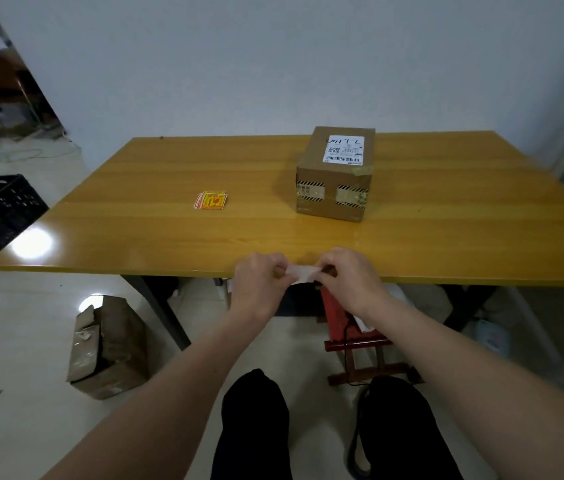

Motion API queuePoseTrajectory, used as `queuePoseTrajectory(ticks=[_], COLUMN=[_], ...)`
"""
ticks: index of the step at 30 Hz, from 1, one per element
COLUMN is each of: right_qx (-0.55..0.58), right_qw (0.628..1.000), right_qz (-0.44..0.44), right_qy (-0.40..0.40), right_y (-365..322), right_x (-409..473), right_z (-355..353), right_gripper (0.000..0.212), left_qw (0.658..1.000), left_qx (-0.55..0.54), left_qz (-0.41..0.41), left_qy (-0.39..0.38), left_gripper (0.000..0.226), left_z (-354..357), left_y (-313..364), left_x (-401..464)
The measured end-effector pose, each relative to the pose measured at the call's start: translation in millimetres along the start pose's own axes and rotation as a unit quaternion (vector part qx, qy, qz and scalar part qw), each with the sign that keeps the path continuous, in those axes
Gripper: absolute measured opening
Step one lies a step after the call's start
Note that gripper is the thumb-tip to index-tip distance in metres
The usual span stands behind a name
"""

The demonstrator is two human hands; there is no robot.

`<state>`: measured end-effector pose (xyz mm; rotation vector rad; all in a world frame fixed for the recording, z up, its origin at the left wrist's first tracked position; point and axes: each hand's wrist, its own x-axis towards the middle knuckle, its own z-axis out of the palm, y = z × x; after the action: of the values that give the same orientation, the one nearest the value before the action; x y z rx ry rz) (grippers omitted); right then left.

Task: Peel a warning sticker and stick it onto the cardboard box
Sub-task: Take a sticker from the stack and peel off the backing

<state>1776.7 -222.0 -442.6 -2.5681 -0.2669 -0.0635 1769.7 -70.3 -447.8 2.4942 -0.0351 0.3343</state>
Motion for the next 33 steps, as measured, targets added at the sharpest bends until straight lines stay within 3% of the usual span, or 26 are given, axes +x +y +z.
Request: queuePoseTrajectory(ticks=[4,7,12,14,17,22,28,33], right_qx=[0.008,0.034,0.178,0.249,0.355,0.466,0.472,0.436], right_qw=[0.998,0.995,0.979,0.961,0.92,0.85,0.849,0.876], right_qz=[0.029,0.067,0.088,0.118,0.166,0.244,0.235,0.201], right_qy=[0.052,0.069,0.038,0.028,0.017,0.019,0.039,0.038], right_y=[-7,-12,-22,-26,-32,-32,-26,-29], right_x=[-6,-5,-5,-7,-6,-1,0,-2], right_z=[-11,-19,-24,-24,-27,-19,-19,-19], right_gripper=[0.01,0.011,0.024,0.032,0.02,0.055,0.03,0.029], left_qw=[0.997,0.992,0.986,0.986,0.986,0.982,0.966,0.931], left_qx=[-0.059,-0.066,-0.053,-0.057,-0.082,-0.13,-0.242,-0.343], left_qz=[-0.002,0.003,0.002,-0.008,-0.012,-0.036,-0.088,-0.124], left_qy=[0.045,0.108,0.156,0.154,0.145,0.131,0.024,0.007], left_gripper=[0.003,0.009,0.015,0.016,0.018,0.027,0.035,0.014], left_z=[-10,-15,-14,-13,-14,-14,-14,-22], left_y=[16,23,25,24,25,29,26,32], left_x=[-9,-11,-7,-9,-7,-5,-6,-10])
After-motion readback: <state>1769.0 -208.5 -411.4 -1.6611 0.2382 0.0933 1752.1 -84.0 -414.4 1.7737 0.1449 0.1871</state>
